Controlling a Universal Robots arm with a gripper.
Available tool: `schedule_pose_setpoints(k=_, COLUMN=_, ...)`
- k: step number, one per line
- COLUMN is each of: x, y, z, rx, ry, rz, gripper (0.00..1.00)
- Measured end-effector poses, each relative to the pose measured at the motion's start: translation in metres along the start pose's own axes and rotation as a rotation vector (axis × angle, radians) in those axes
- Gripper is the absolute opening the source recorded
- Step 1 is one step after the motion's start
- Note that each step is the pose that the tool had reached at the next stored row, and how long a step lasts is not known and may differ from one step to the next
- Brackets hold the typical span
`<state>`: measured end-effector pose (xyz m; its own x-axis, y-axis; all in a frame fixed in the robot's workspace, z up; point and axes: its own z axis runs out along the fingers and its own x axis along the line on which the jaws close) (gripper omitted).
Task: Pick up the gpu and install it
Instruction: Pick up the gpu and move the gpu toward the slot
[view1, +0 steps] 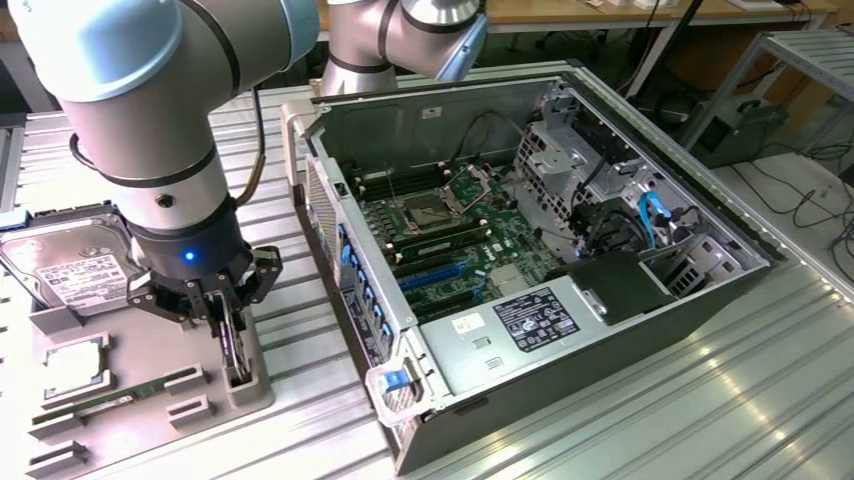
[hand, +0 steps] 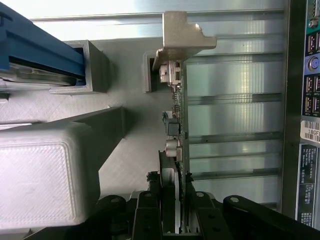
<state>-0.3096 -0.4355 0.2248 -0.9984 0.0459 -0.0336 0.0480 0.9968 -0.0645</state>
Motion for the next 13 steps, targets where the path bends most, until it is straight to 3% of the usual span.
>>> schedule_pose_setpoints(k=7, x=0.000, y=-0.0001, z=-0.0019, rx=-0.0001, ry=-0.0001, rz=0.000, gripper=0.27)
schedule_pose_setpoints(k=13, x=0.000, y=-0.0006, z=-0.0101, rx=0.0000, ry=0.0000, rz=0.000, gripper=0.27)
